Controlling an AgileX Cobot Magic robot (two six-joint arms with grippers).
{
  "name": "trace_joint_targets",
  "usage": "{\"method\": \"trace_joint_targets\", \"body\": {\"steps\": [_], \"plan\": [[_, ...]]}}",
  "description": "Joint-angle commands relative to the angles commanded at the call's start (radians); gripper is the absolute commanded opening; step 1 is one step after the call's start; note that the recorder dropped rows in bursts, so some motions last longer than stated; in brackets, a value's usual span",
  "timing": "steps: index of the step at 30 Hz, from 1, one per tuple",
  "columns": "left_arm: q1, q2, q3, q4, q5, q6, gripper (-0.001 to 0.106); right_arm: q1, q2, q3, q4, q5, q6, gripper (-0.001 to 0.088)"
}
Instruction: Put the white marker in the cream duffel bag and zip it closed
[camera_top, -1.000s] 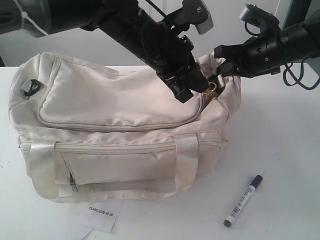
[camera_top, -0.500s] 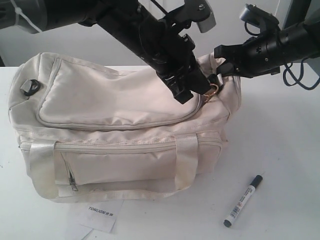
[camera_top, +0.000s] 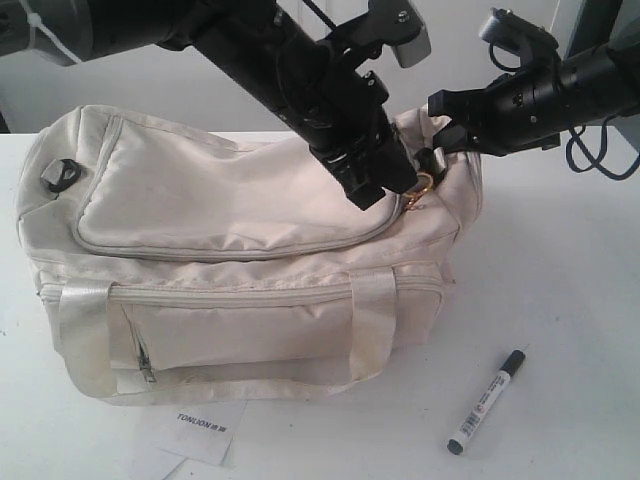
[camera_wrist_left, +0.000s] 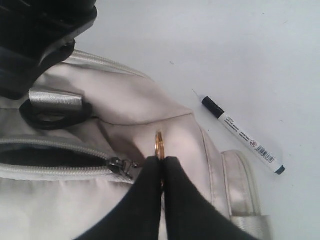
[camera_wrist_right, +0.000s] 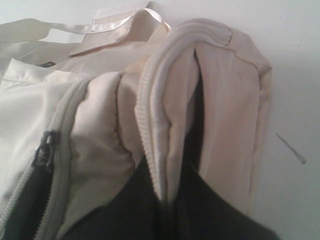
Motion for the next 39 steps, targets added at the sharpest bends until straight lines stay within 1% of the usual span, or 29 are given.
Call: {"method": "trace_joint_targets", "body": {"steps": [8, 16, 20, 33, 39], "plan": [[0.0, -0.003, 0.0, 0.0, 0.013, -0.019, 0.0, 0.0, 0.0, 0.0, 0.0, 0.0, 0.0, 0.0], [0.0, -0.034, 0.0, 0.0, 0.032, -0.049, 0.0, 0.0, 0.0, 0.0, 0.0, 0.0, 0.0, 0.0], [0.0, -0.034, 0.0, 0.0, 0.061, -0.059, 0.0, 0.0, 0.0, 0.0, 0.0, 0.0, 0.0, 0.0], [0.0, -0.034, 0.0, 0.015, 0.065, -0.074, 0.0, 0.0, 0.0, 0.0, 0.0, 0.0, 0.0, 0.0], [0.0, -0.034, 0.0, 0.023, 0.094, -0.1, 0.0, 0.0, 0.0, 0.0, 0.0, 0.0, 0.0, 0.0]]}}
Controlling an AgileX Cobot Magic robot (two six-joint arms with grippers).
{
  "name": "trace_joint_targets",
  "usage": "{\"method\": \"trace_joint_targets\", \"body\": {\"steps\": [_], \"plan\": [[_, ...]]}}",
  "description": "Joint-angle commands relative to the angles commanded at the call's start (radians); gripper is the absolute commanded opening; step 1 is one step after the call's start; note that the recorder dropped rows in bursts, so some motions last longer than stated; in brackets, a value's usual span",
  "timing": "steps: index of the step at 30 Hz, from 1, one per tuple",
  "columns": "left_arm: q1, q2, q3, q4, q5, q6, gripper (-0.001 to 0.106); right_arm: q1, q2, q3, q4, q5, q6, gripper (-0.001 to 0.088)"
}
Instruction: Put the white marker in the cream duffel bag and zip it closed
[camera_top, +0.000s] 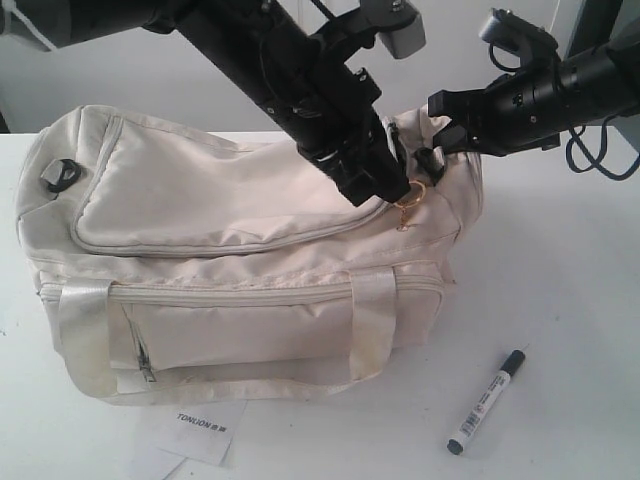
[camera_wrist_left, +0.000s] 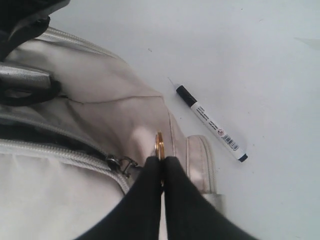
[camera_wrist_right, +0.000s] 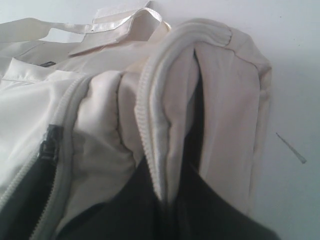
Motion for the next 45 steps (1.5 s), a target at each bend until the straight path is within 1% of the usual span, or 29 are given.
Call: {"method": "trace_joint_targets", "body": {"steps": [6, 32, 39, 41, 42, 44, 45], "plan": [[0.0, 0.0, 0.0, 0.052, 0.022, -0.044, 0.0, 0.0, 0.0, 0.0, 0.0, 0.0, 0.0, 0.0], [0.0, 0.0, 0.0, 0.052, 0.017, -0.054, 0.0, 0.0, 0.0, 0.0, 0.002, 0.0, 0.0, 0.0], [0.0, 0.0, 0.0, 0.052, 0.012, -0.054, 0.0, 0.0, 0.0, 0.0, 0.0, -0.02, 0.01, 0.0004], [0.0, 0.0, 0.0, 0.052, 0.008, -0.054, 0.0, 0.0, 0.0, 0.0, 0.003, -0.002, 0.01, 0.0048], [0.0, 0.0, 0.0, 0.052, 0.004, -0.054, 0.0, 0.0, 0.0, -0.005, 0.003, 0.008, 0.01, 0.0094], [0.0, 0.0, 0.0, 0.052, -0.002, -0.054, 0.0, -0.002, 0.0, -0.017, 0.003, 0.03, 0.01, 0.0216], [0.0, 0.0, 0.0, 0.052, -0.005, -0.054, 0.0, -0.002, 0.0, -0.029, 0.001, 0.046, 0.01, 0.0306]]}}
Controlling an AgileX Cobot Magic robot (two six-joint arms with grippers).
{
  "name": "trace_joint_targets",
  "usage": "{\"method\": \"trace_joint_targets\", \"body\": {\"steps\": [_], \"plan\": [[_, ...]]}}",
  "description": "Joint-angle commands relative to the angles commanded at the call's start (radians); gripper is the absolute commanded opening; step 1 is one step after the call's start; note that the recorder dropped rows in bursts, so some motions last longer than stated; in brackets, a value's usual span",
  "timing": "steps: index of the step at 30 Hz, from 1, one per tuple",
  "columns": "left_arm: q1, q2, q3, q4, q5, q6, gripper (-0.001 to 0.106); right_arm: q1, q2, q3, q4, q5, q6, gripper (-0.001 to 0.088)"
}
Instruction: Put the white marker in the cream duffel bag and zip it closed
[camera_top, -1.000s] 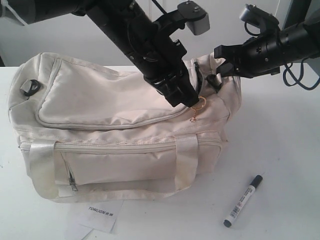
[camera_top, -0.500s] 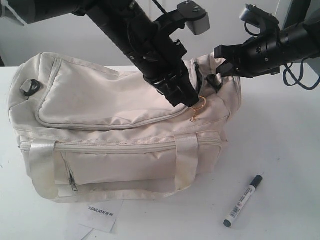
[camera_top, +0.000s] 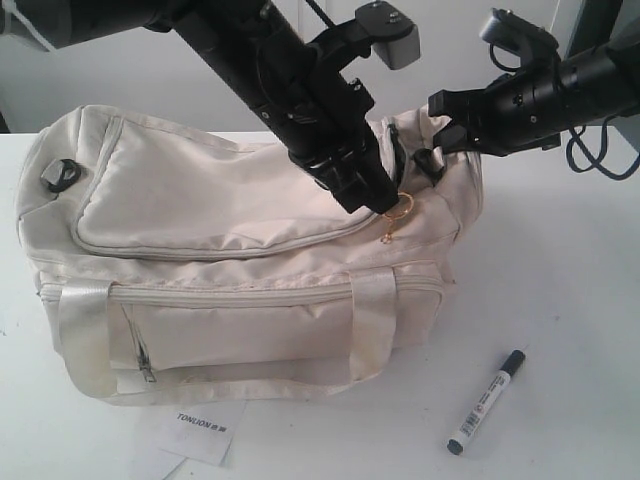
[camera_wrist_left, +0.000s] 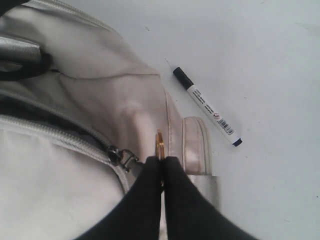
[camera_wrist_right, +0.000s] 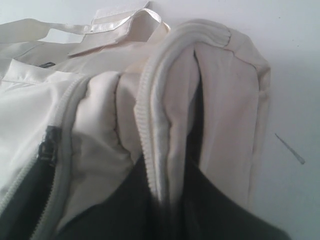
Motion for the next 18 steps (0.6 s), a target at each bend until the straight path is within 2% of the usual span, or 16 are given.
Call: {"method": "trace_joint_targets", "body": {"steps": [3, 4, 5, 9, 12, 18], "plan": [[0.0, 0.0, 0.0, 0.0, -0.002, 0.0, 0.0, -0.016, -0.009, -0.035, -0.004, 0.071, 0.025, 0.0589], [0.0, 0.0, 0.0, 0.0, -0.002, 0.0, 0.0, -0.024, -0.015, -0.043, -0.004, 0.086, 0.047, 0.0651], [0.0, 0.0, 0.0, 0.0, -0.004, 0.0, 0.0, -0.029, -0.021, -0.053, -0.007, 0.095, 0.062, 0.0675], [0.0, 0.0, 0.0, 0.0, -0.007, 0.0, 0.0, -0.058, -0.076, -0.064, -0.01, 0.116, 0.098, 0.0666], [0.0, 0.0, 0.0, 0.0, -0.003, 0.0, 0.0, -0.06, -0.111, -0.064, 0.017, 0.192, 0.137, 0.0639], [0.0, 0.0, 0.0, 0.0, -0.003, 0.0, 0.0, -0.005, -0.112, -0.064, 0.04, 0.305, 0.132, 0.0586]]}}
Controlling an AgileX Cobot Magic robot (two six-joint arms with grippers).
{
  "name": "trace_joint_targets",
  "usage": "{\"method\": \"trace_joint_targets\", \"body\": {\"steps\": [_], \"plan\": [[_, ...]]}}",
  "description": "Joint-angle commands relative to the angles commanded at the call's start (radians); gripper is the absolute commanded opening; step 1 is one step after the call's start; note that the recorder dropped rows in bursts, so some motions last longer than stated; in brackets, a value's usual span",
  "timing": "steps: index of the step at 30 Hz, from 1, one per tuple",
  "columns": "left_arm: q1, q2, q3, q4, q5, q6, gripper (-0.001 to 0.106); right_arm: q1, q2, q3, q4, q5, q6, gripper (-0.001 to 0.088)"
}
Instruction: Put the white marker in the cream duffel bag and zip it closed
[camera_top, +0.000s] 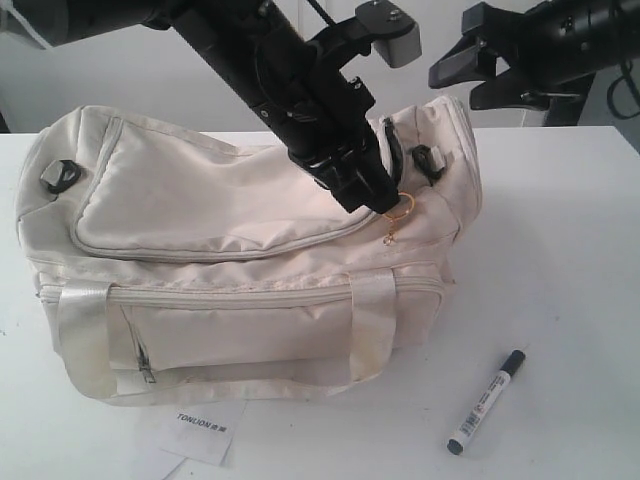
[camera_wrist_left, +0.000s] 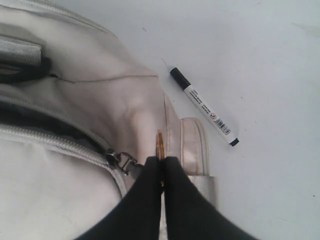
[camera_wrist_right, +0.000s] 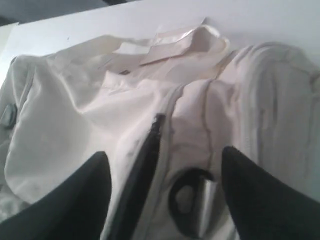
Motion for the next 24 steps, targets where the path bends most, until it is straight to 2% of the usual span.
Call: {"method": "trace_joint_targets", "body": {"steps": [3, 6, 24], "plan": [[0.0, 0.0, 0.0, 0.0, 0.002, 0.0, 0.0, 0.035, 0.006, 0.0, -0.004, 0.005, 0.0, 0.0586], [0.0, 0.0, 0.0, 0.0, 0.0, 0.0, 0.0, 0.06, 0.013, 0.0, -0.008, -0.046, 0.0, 0.0586], [0.0, 0.0, 0.0, 0.0, -0.002, -0.022, 0.0, 0.123, 0.118, 0.0, -0.053, -0.157, 0.016, 0.0579]]}}
